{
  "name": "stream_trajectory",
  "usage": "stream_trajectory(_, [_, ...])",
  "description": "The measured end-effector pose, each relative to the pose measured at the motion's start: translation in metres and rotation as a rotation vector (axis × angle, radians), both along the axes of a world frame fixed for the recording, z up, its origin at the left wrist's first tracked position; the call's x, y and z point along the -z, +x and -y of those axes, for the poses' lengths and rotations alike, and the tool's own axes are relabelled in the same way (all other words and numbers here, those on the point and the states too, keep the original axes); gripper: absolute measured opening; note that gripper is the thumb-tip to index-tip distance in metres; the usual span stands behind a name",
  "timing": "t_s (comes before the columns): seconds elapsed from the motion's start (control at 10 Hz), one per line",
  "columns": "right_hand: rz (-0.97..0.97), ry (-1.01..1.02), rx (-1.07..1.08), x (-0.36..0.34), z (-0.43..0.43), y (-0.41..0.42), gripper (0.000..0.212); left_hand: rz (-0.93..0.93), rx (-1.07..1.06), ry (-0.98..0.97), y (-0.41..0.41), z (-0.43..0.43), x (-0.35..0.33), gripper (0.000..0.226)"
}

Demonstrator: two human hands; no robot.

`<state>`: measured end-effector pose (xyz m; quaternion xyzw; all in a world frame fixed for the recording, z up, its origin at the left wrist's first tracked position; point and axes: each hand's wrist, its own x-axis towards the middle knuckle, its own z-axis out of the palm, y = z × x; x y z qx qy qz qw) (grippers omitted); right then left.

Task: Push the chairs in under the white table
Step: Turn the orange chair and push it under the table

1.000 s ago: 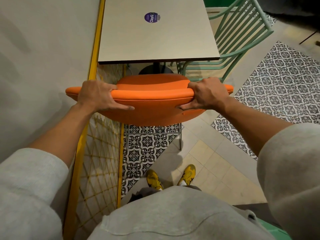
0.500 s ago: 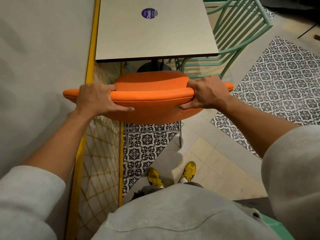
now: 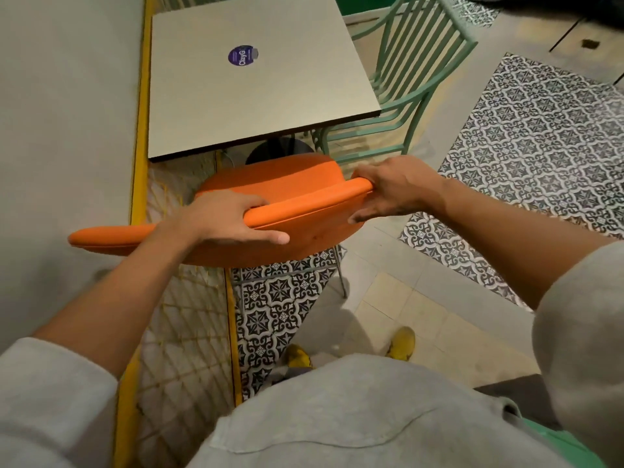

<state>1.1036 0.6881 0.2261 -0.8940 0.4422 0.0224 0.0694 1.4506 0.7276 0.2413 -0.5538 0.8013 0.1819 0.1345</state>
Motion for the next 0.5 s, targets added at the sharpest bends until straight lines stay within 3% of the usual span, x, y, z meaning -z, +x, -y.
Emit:
stream_trajectory(0.1, [-0.072, 0.098, 0.115, 0.012, 0.004, -0.048, 0.106, -0.027, -0.023, 0.101, -0.074, 0.02, -0.001, 0.097])
stream_trajectory(0.2, [-0.19, 0.281, 0.231, 0.023, 0.008, -0.106, 0.131, -0.155, -0.07, 0.208, -0.145, 0.042, -0.001, 0.062])
stream_trajectory(0.4, [-0.269, 0.527, 0.334, 0.036, 0.025, -0.216, 0.141, -0.035, -0.087, 0.339, -0.265, 0.084, 0.01, 0.122])
stream_trajectory(0.5, [-0.311, 0.588, 0.352, 0.046, 0.035, -0.253, 0.146, 0.169, 0.005, 0.332, -0.314, 0.094, 0.026, 0.128])
